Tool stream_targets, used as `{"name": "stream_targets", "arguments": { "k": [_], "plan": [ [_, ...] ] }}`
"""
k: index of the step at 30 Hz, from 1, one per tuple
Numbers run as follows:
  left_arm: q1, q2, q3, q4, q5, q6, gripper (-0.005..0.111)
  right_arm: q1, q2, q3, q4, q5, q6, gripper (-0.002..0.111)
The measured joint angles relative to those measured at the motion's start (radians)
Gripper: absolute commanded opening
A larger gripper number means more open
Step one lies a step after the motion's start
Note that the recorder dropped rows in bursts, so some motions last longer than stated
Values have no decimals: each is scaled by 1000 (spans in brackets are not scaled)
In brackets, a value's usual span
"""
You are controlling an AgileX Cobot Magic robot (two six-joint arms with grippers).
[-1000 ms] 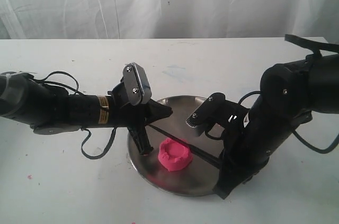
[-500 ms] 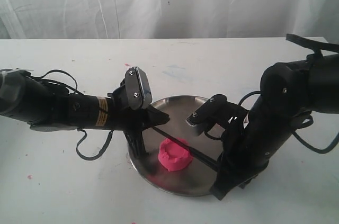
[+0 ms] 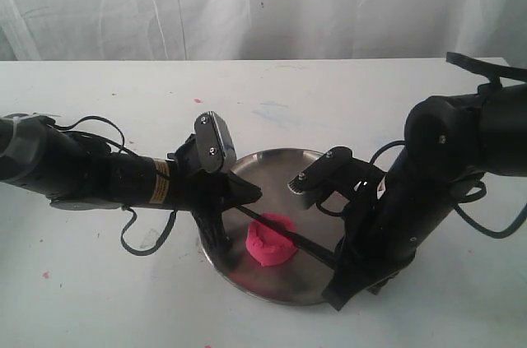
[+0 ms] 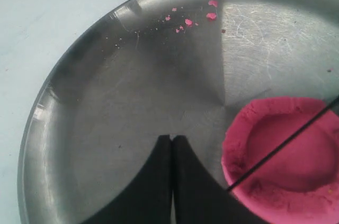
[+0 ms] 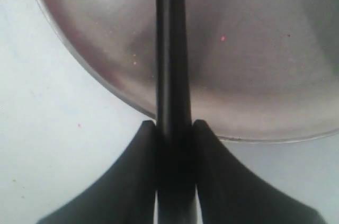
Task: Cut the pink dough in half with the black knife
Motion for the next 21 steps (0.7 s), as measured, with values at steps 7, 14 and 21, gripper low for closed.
{"name": "stream_targets", "arguments": {
  "k": [7,14,21],
  "plan": [
    [0,0,-3,0,36,0,0,0,0,0,0,0,0,0],
    [0,0,-3,0,45,0,0,0,0,0,0,-4,0,0],
    [0,0,-4,15,47,0,0,0,35,0,0,-9,0,0]
  ]
}}
